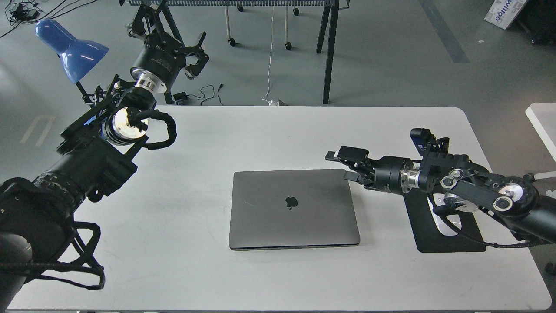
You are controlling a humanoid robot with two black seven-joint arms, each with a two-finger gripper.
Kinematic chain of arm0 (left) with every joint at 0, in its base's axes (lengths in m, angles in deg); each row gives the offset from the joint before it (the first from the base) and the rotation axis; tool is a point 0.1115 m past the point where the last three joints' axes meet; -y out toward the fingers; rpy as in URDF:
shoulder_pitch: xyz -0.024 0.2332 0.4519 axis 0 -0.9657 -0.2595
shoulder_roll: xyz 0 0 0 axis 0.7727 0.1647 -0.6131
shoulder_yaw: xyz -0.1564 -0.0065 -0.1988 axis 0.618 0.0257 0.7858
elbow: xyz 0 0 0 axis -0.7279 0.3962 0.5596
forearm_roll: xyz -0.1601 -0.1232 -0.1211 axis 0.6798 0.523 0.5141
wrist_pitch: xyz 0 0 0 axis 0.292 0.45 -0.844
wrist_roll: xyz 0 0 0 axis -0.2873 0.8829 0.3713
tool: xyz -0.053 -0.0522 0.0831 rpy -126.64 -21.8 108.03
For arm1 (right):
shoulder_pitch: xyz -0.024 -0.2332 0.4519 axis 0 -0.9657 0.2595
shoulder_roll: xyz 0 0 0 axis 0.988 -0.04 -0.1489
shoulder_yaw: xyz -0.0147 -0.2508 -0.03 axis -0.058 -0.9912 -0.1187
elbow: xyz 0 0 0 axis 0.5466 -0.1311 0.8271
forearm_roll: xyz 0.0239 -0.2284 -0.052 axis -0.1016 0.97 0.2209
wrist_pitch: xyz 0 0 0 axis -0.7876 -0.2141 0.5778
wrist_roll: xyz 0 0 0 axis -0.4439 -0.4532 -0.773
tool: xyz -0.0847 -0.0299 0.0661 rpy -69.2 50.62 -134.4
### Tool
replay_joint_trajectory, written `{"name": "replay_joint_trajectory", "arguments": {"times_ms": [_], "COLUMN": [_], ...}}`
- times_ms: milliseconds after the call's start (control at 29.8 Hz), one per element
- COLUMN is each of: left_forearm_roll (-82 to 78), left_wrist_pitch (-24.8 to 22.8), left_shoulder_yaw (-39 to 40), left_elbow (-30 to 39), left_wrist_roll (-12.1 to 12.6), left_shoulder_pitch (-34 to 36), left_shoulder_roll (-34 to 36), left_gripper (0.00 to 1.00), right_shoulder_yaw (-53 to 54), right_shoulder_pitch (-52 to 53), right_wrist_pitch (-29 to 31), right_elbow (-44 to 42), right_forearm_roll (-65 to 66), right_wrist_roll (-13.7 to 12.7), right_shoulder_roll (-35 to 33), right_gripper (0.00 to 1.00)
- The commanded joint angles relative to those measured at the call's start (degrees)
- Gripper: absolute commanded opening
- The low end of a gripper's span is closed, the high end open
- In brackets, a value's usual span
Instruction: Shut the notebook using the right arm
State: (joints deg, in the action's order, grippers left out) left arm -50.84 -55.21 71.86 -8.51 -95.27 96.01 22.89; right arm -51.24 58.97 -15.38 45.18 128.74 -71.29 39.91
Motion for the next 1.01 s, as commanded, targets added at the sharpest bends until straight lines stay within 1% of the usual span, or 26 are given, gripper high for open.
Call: {"name": "replay_joint_trajectory", "arguments": {"times_ms": [0, 168, 268, 436, 603, 704, 838, 972], "left_forearm_roll": [-0.03, -0.03, -0.03, 0.15, 0.24, 0.32, 0.32, 0.24], "left_wrist_pitch": [0.0, 0.0, 0.0, 0.0, 0.0, 0.0, 0.0, 0.0], "left_shoulder_yaw": [0.0, 0.0, 0.0, 0.09, 0.7, 0.79, 0.79, 0.79], "left_elbow": [0.0, 0.0, 0.0, 0.0, 0.0, 0.0, 0.0, 0.0], "left_wrist_roll": [0.05, 0.05, 0.05, -0.04, 0.22, 0.31, 0.31, 0.22], "left_shoulder_pitch": [0.0, 0.0, 0.0, 0.0, 0.0, 0.0, 0.0, 0.0], "left_shoulder_roll": [0.0, 0.0, 0.0, 0.0, 0.0, 0.09, 0.09, 0.09], "left_gripper": [1.0, 1.0, 1.0, 1.0, 1.0, 1.0, 1.0, 1.0], "right_shoulder_yaw": [11.57, 29.33, 34.8, 35.87, 36.13, 35.96, 36.04, 36.13], "right_shoulder_pitch": [-0.18, -0.36, -0.45, -0.45, -0.8, -1.15, -1.68, -2.12], "right_wrist_pitch": [-0.23, -0.23, -0.05, 0.12, 0.03, 0.38, 0.3, 0.65], "right_elbow": [-0.92, -4.61, -8.55, -15.24, -18.58, -19.73, -20.95, -22.28], "right_forearm_roll": [-0.26, -0.61, -5.87, -24.66, -40.05, -48.05, -52.47, -52.56], "right_wrist_roll": [-0.1, -0.1, -0.1, -0.1, -0.27, -1.06, -3.0, -3.0], "right_shoulder_roll": [-1.2, -2.08, -1.47, -1.38, -0.86, -0.06, 1.6, 3.37], "right_gripper": [1.0, 1.0, 1.0, 1.0, 1.0, 1.0, 1.0, 1.0]}}
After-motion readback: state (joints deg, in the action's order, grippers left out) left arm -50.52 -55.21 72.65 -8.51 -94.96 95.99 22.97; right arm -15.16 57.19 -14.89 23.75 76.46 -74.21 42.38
